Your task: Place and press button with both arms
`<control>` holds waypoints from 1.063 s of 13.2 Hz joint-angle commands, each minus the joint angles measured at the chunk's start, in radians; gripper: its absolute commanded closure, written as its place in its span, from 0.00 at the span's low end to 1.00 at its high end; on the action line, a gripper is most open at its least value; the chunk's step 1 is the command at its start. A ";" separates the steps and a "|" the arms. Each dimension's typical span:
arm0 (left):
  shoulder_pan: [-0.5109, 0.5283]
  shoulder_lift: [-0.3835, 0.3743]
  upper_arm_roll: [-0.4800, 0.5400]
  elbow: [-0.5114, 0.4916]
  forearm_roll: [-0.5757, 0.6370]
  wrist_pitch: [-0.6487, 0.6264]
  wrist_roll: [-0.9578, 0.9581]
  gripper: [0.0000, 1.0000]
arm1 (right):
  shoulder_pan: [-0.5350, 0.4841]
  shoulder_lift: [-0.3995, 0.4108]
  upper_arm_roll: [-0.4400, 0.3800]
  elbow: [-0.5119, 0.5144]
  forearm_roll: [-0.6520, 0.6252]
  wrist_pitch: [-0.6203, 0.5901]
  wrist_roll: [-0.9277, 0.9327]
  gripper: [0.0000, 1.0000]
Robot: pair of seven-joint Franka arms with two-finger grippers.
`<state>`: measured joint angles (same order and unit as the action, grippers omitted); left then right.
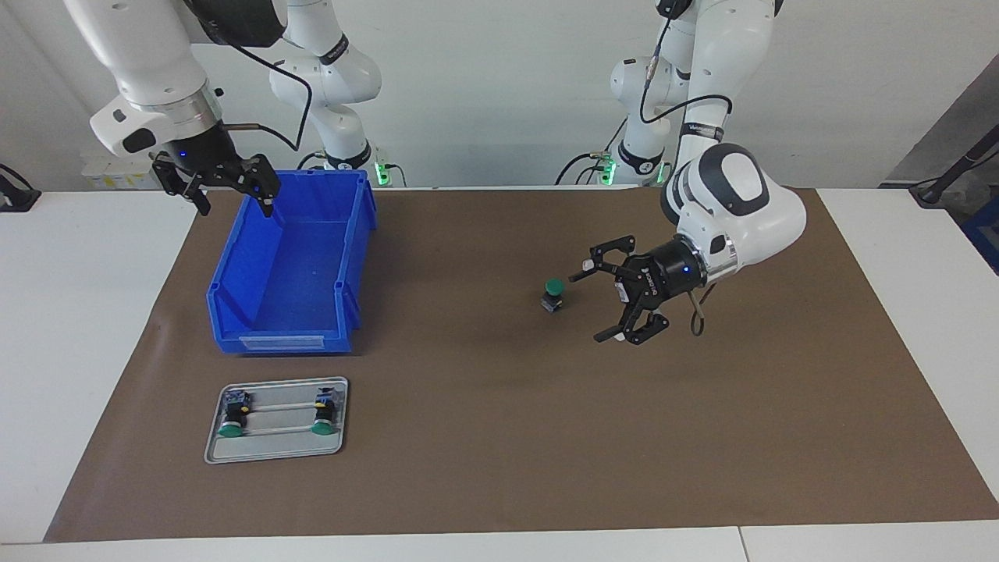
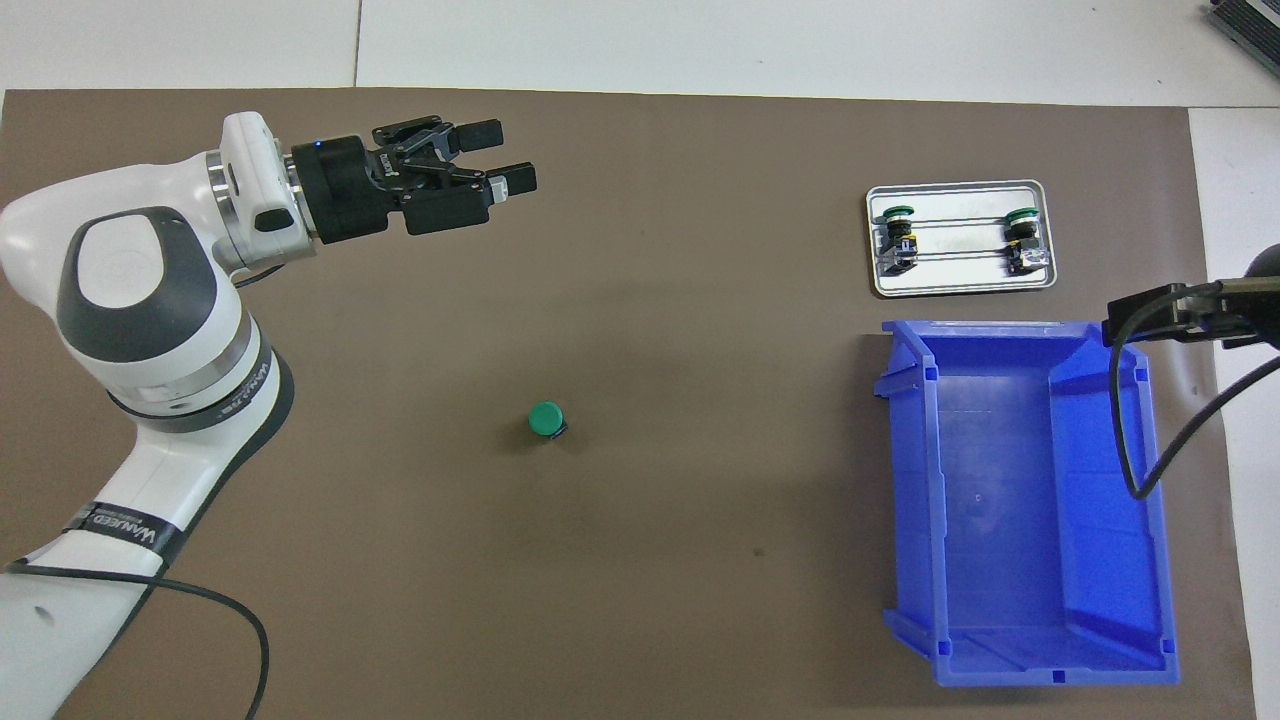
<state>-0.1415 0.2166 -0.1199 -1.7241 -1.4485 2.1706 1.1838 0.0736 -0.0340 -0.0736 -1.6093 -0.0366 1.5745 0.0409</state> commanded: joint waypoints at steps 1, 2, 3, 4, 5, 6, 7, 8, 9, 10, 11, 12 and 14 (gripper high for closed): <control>-0.001 -0.077 0.016 -0.011 0.198 0.005 -0.150 0.01 | -0.009 -0.004 0.011 0.002 -0.003 -0.007 0.010 0.00; 0.002 -0.097 0.017 -0.012 0.247 0.005 -0.185 0.01 | -0.009 -0.004 0.011 0.002 -0.003 -0.007 0.010 0.00; 0.003 -0.115 0.019 -0.014 0.284 0.011 -0.244 0.01 | -0.009 -0.004 0.011 0.002 -0.003 -0.007 0.010 0.00; 0.002 -0.132 0.019 -0.012 0.366 0.015 -0.318 0.01 | -0.009 -0.004 0.011 0.002 -0.003 -0.007 0.010 0.00; -0.001 -0.141 0.017 -0.006 0.508 0.014 -0.399 0.01 | -0.009 -0.004 0.011 0.002 -0.003 -0.007 0.010 0.00; -0.007 -0.155 0.016 0.001 0.640 0.009 -0.493 0.01 | -0.009 -0.004 0.011 0.002 -0.003 -0.007 0.010 0.00; -0.010 -0.160 0.008 0.003 0.754 0.008 -0.603 0.00 | -0.009 -0.004 0.011 0.002 -0.003 -0.007 0.010 0.00; -0.016 -0.169 0.003 0.003 0.863 0.003 -0.718 0.00 | -0.009 -0.004 0.011 0.002 -0.003 -0.007 0.010 0.00; -0.035 -0.184 0.002 -0.003 0.954 -0.005 -0.795 0.00 | -0.009 -0.004 0.011 0.002 -0.003 -0.007 0.010 0.00; -0.041 -0.197 0.000 -0.009 1.026 -0.049 -0.847 0.00 | -0.009 -0.004 0.011 0.002 -0.003 -0.007 0.010 0.00; -0.053 -0.206 0.000 -0.014 1.081 -0.117 -0.877 0.00 | -0.009 -0.004 0.011 0.002 -0.003 -0.007 0.010 0.00; -0.072 -0.220 -0.001 -0.029 1.102 -0.156 -0.874 0.00 | -0.009 -0.004 0.011 0.002 -0.003 -0.007 0.010 0.00; -0.121 -0.265 -0.003 -0.112 1.106 -0.169 -0.871 0.00 | -0.009 -0.004 0.011 0.002 -0.003 -0.007 0.010 0.00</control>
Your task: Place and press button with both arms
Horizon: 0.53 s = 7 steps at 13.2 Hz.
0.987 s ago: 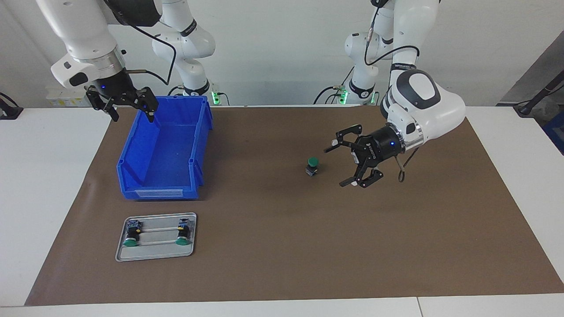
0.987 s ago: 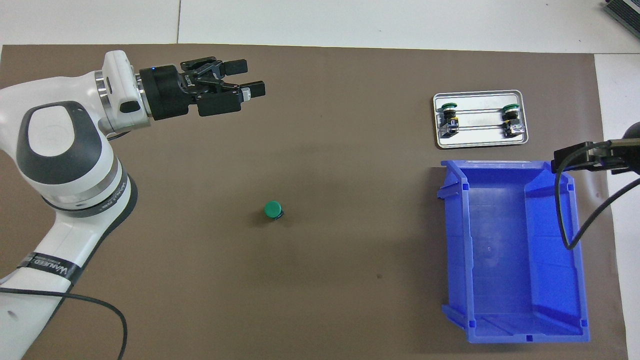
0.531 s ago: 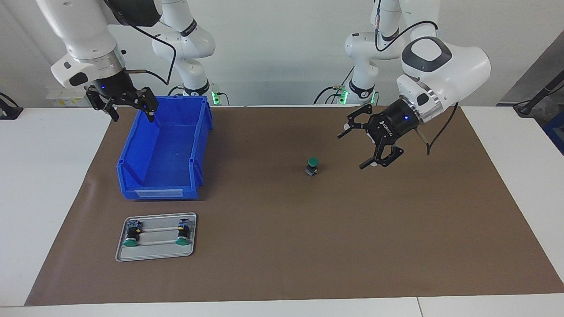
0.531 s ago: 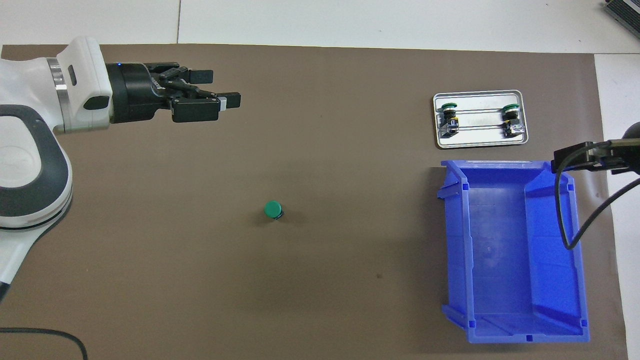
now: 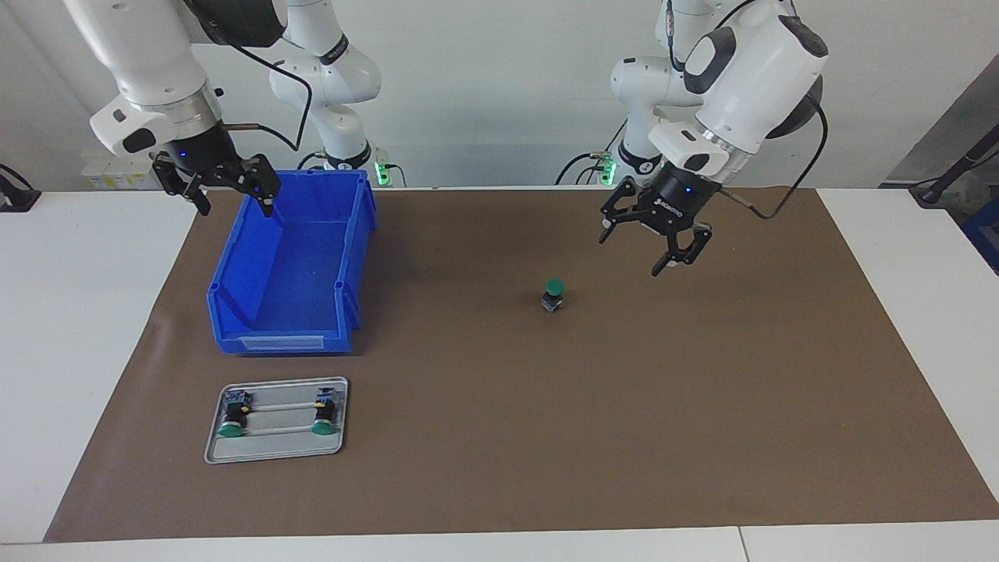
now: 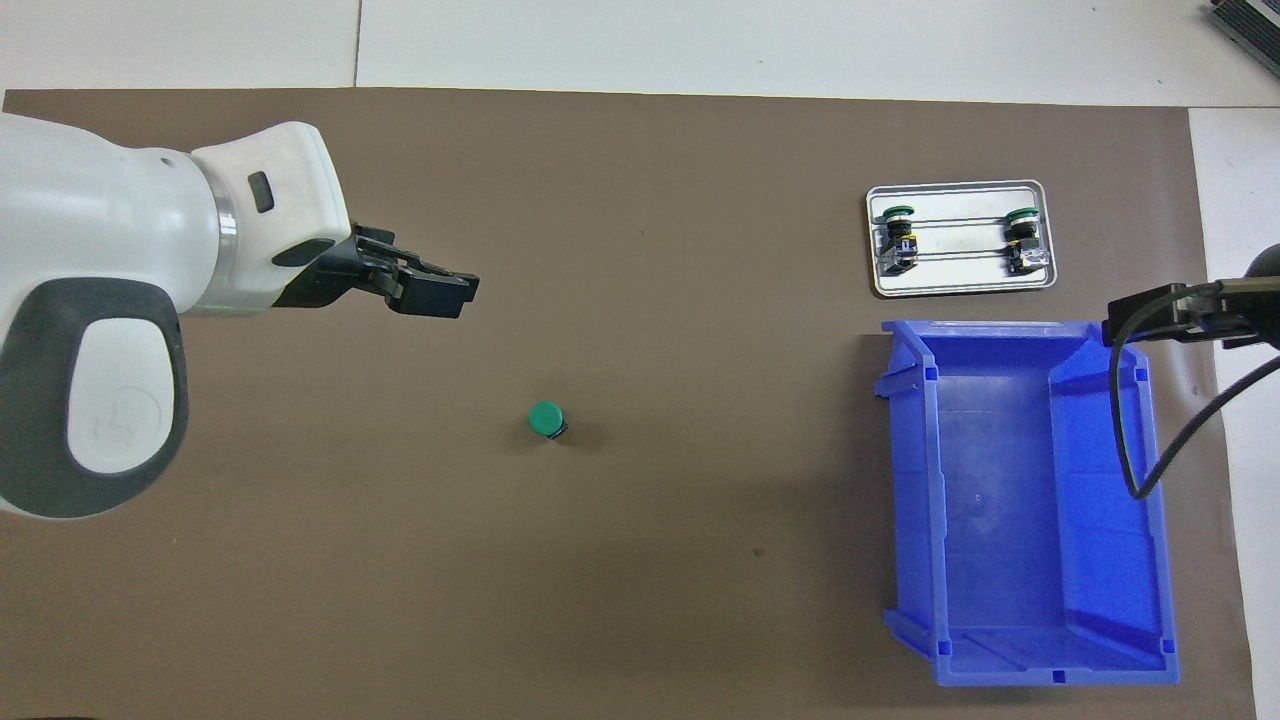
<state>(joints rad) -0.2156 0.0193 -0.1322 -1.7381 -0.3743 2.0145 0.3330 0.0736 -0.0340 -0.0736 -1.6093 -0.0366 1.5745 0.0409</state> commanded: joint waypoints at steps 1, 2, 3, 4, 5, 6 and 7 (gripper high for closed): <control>-0.065 -0.099 0.010 -0.153 0.032 -0.013 -0.028 0.00 | -0.009 -0.004 0.011 0.002 -0.003 -0.007 0.010 0.00; -0.083 -0.128 0.010 -0.213 0.037 -0.005 -0.061 0.00 | -0.009 -0.004 0.011 0.002 -0.003 -0.007 0.010 0.00; -0.090 -0.140 0.010 -0.239 0.060 -0.005 -0.151 0.00 | -0.009 -0.004 0.011 0.002 -0.003 -0.007 0.010 0.00; -0.102 -0.140 0.008 -0.238 0.114 -0.011 -0.229 0.00 | -0.009 -0.004 0.011 0.002 -0.003 -0.007 0.010 0.00; -0.129 -0.140 0.008 -0.238 0.182 -0.011 -0.288 0.00 | -0.009 -0.004 0.011 0.002 -0.003 -0.007 0.010 0.00; -0.139 -0.140 0.008 -0.235 0.225 -0.010 -0.355 0.00 | -0.009 -0.004 0.011 0.002 -0.003 -0.007 0.010 0.00; -0.142 -0.139 0.005 -0.236 0.236 -0.002 -0.386 0.00 | -0.009 -0.004 0.011 0.002 -0.003 -0.007 0.010 0.00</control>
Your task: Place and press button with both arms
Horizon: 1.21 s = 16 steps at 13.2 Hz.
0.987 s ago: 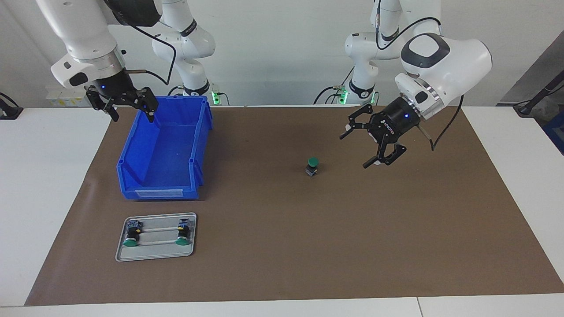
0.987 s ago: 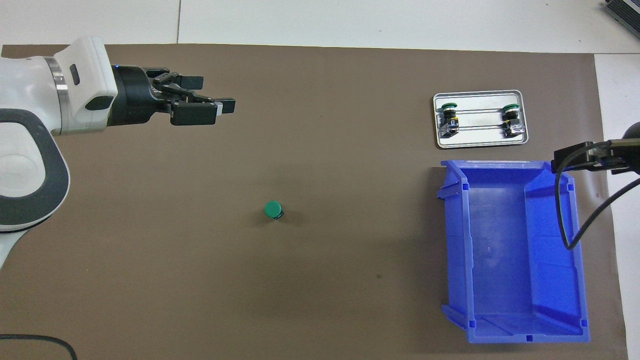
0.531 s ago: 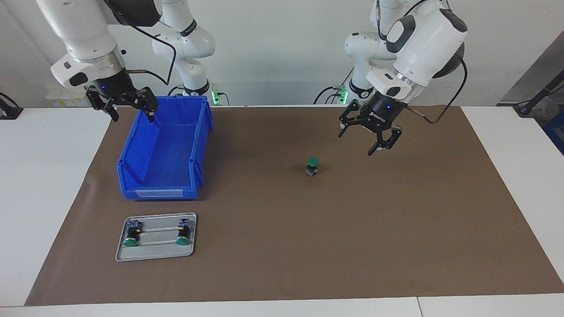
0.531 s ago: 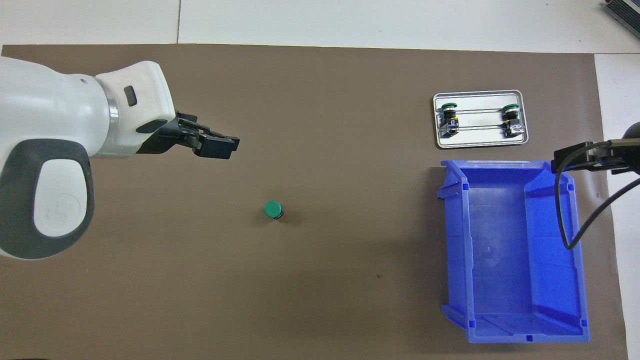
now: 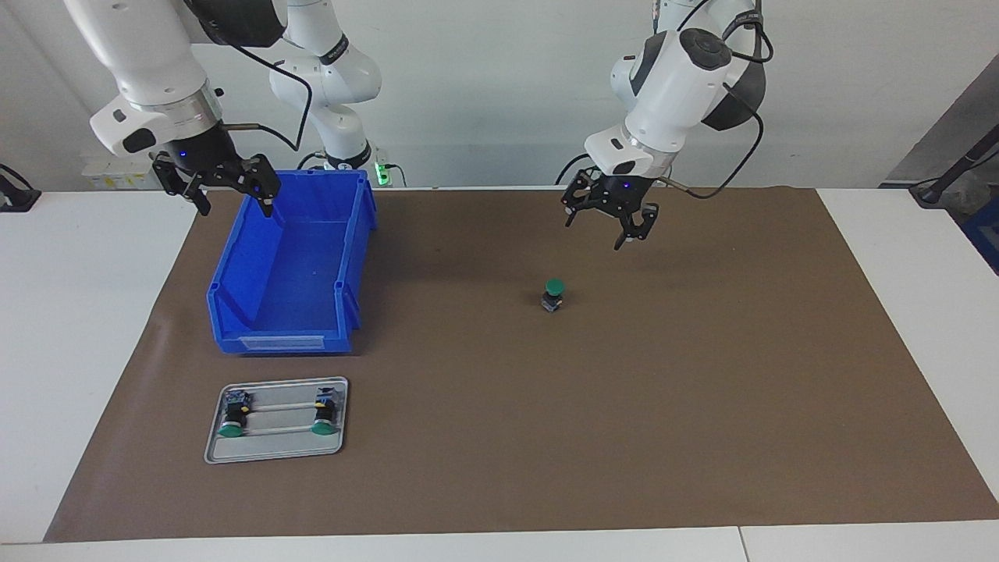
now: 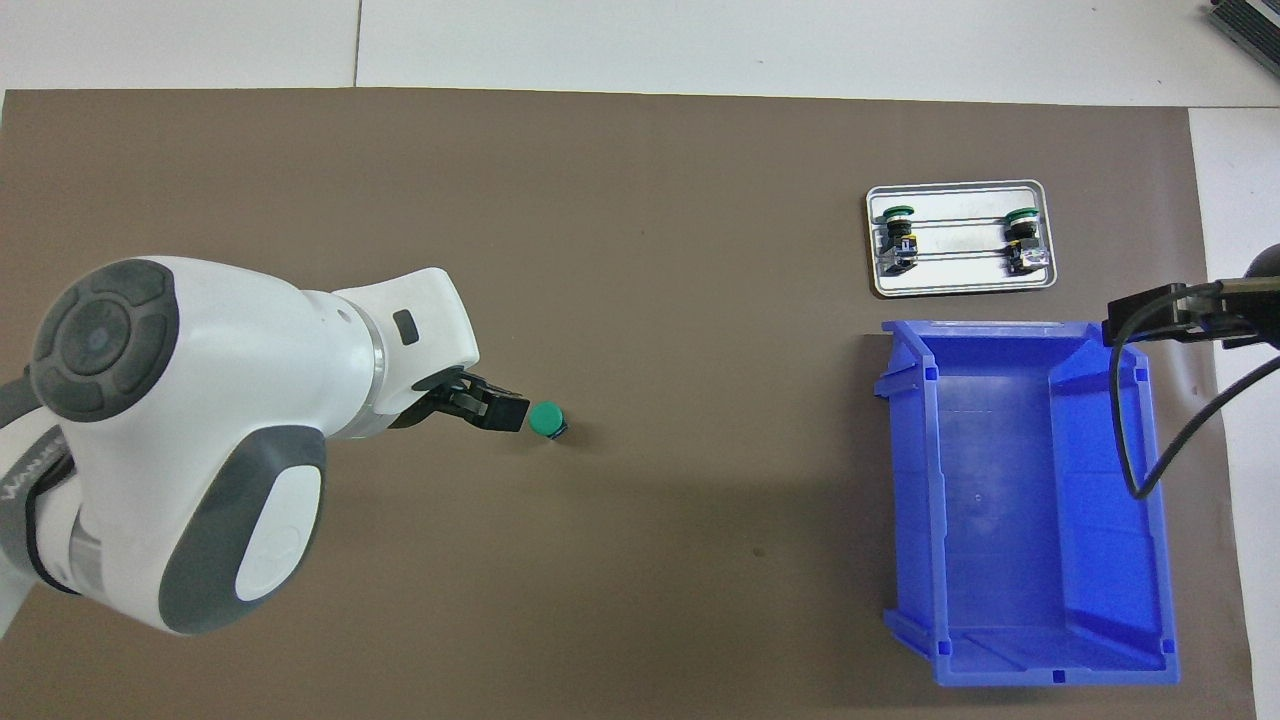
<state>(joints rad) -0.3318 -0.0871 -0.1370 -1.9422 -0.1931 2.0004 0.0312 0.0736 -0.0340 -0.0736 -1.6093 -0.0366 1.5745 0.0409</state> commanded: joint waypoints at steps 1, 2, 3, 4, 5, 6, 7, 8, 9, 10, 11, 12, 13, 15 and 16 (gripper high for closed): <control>-0.035 -0.028 0.008 -0.030 0.057 0.020 -0.100 0.01 | -0.009 -0.004 0.011 0.002 -0.003 -0.007 0.010 0.00; -0.044 -0.022 0.008 -0.026 0.057 0.020 -0.115 0.10 | -0.009 -0.004 0.011 0.002 -0.003 -0.007 0.010 0.00; -0.056 -0.016 0.008 -0.026 0.058 0.020 -0.140 0.14 | -0.009 -0.004 0.011 0.002 -0.003 -0.007 0.010 0.00; -0.081 0.009 0.008 -0.021 0.093 0.024 -0.198 0.14 | -0.009 -0.004 0.011 0.002 -0.003 -0.007 0.010 0.00; -0.117 0.050 0.007 -0.009 0.168 0.043 -0.279 0.15 | -0.009 -0.004 0.011 0.002 -0.003 -0.007 0.010 0.00; -0.134 0.081 0.007 -0.003 0.200 0.063 -0.333 0.19 | -0.009 -0.004 0.011 0.002 -0.003 -0.007 0.010 0.00; -0.136 0.095 0.007 -0.001 0.201 0.080 -0.355 0.29 | -0.009 -0.004 0.011 0.002 -0.003 -0.007 0.010 0.00; -0.136 0.110 0.007 0.002 0.201 0.083 -0.358 0.46 | -0.009 -0.004 0.011 0.002 -0.003 -0.007 0.010 0.00; -0.138 0.118 0.007 0.000 0.201 0.087 -0.379 0.65 | -0.009 -0.004 0.011 0.002 -0.003 -0.007 0.010 0.00; -0.138 0.124 0.005 -0.001 0.201 0.095 -0.425 0.84 | -0.009 -0.004 0.011 0.002 -0.003 -0.007 0.010 0.00; -0.144 0.124 0.005 -0.006 0.201 0.094 -0.442 1.00 | -0.009 -0.004 0.011 0.002 -0.003 -0.007 0.010 0.00; -0.145 0.124 0.005 -0.012 0.201 0.094 -0.445 1.00 | -0.009 -0.004 0.011 0.002 -0.003 -0.007 0.010 0.00; -0.145 0.124 0.005 -0.017 0.201 0.097 -0.450 1.00 | -0.009 -0.004 0.011 0.002 -0.003 -0.007 0.010 0.00; -0.145 0.124 0.004 -0.041 0.201 0.124 -0.461 1.00 | -0.009 -0.004 0.011 0.002 -0.003 -0.007 0.010 0.00; -0.145 0.124 0.004 -0.064 0.201 0.150 -0.467 1.00 | -0.009 -0.004 0.011 0.002 -0.003 -0.007 0.010 0.00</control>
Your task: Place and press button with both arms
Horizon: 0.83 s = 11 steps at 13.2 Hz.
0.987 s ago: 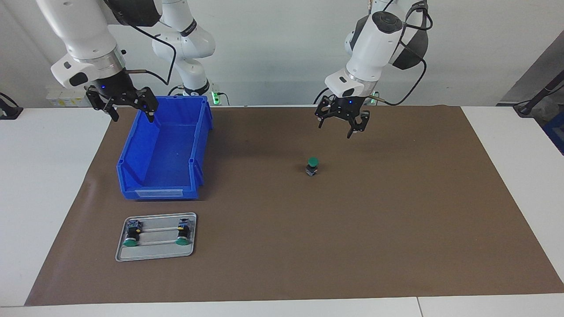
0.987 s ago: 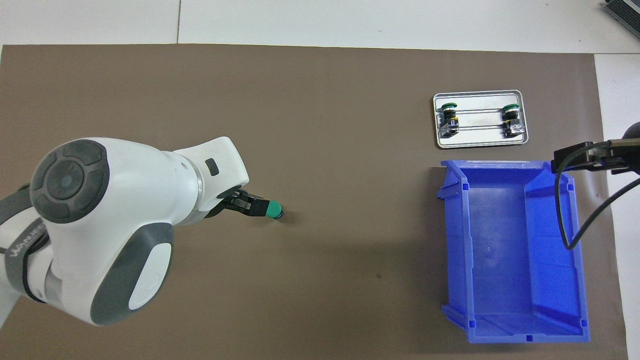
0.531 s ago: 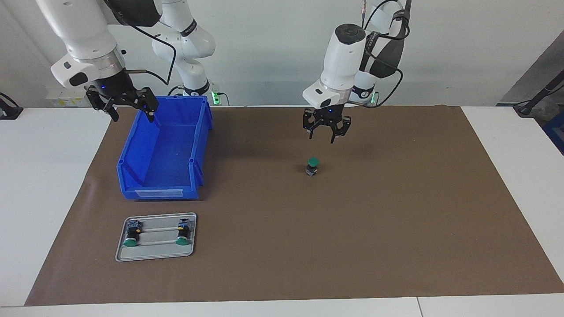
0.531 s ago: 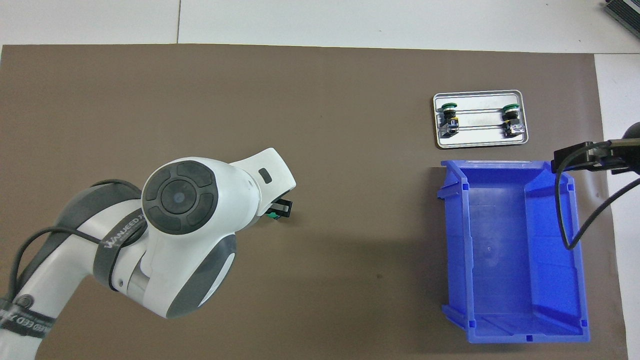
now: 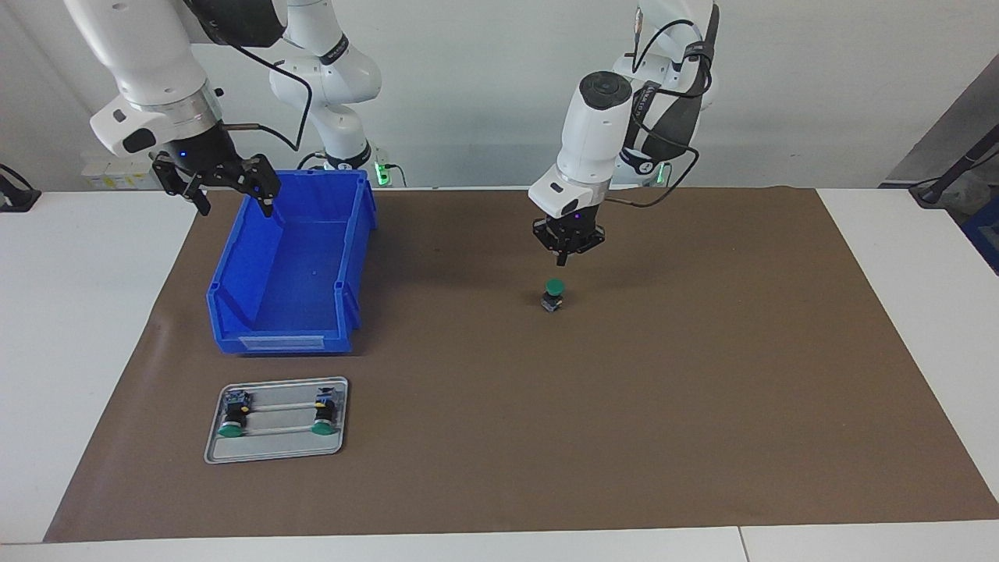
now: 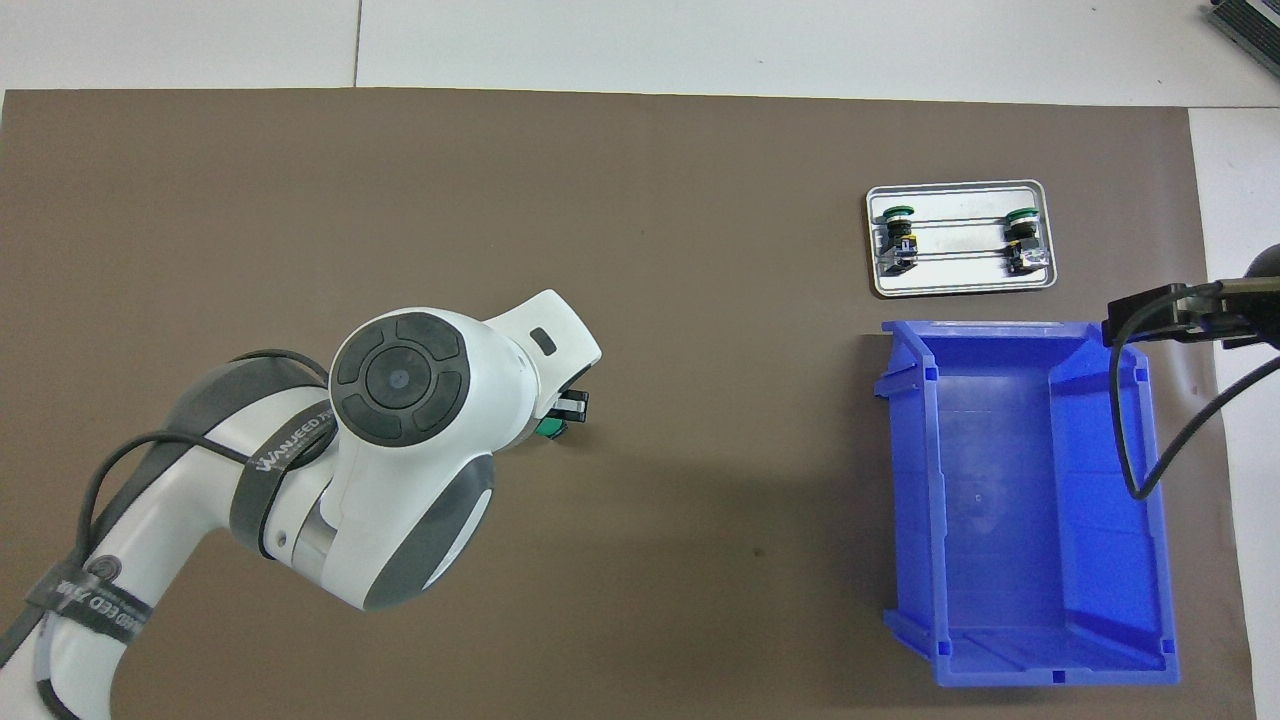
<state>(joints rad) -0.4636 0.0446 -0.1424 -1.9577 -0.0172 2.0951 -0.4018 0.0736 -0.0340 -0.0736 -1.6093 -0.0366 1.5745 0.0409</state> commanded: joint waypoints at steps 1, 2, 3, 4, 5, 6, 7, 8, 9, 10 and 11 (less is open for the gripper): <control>-0.013 -0.009 0.009 -0.078 0.025 0.092 -0.041 1.00 | -0.009 -0.004 0.011 0.002 -0.003 -0.007 0.010 0.00; -0.015 -0.011 0.007 -0.098 0.025 0.118 -0.055 1.00 | -0.009 -0.004 0.011 0.002 -0.003 -0.007 0.010 0.00; -0.015 -0.011 0.007 -0.107 0.025 0.129 -0.060 1.00 | -0.009 -0.004 0.011 0.002 -0.003 -0.007 0.010 0.00; -0.020 -0.011 0.007 -0.107 0.023 0.131 -0.061 1.00 | -0.009 -0.004 0.011 0.002 -0.003 -0.007 0.010 0.00; -0.020 -0.008 0.006 -0.109 0.023 0.132 -0.061 1.00 | -0.009 -0.004 0.011 0.002 -0.003 -0.007 0.010 0.00; -0.021 -0.006 0.006 -0.118 0.023 0.140 -0.064 1.00 | -0.009 -0.004 0.011 0.002 -0.003 -0.007 0.010 0.00; -0.021 0.000 0.006 -0.131 0.023 0.163 -0.068 1.00 | -0.009 -0.004 0.011 0.002 -0.003 -0.007 0.010 0.00; -0.026 0.001 0.006 -0.150 0.023 0.183 -0.068 1.00 | -0.009 -0.004 0.011 0.002 -0.003 -0.007 0.010 0.00; -0.027 0.009 0.006 -0.158 0.023 0.197 -0.069 1.00 | -0.009 -0.004 0.011 0.002 -0.003 -0.007 0.010 0.00; -0.029 0.017 0.006 -0.158 0.023 0.201 -0.069 1.00 | -0.009 -0.004 0.011 0.002 -0.003 -0.007 0.010 0.00; -0.033 0.024 0.006 -0.158 0.023 0.207 -0.069 1.00 | -0.009 -0.004 0.011 0.002 -0.003 -0.007 0.010 0.00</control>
<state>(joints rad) -0.4712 0.0621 -0.1489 -2.0950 -0.0171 2.2637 -0.4428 0.0736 -0.0340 -0.0736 -1.6093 -0.0366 1.5745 0.0409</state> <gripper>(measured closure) 0.991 0.000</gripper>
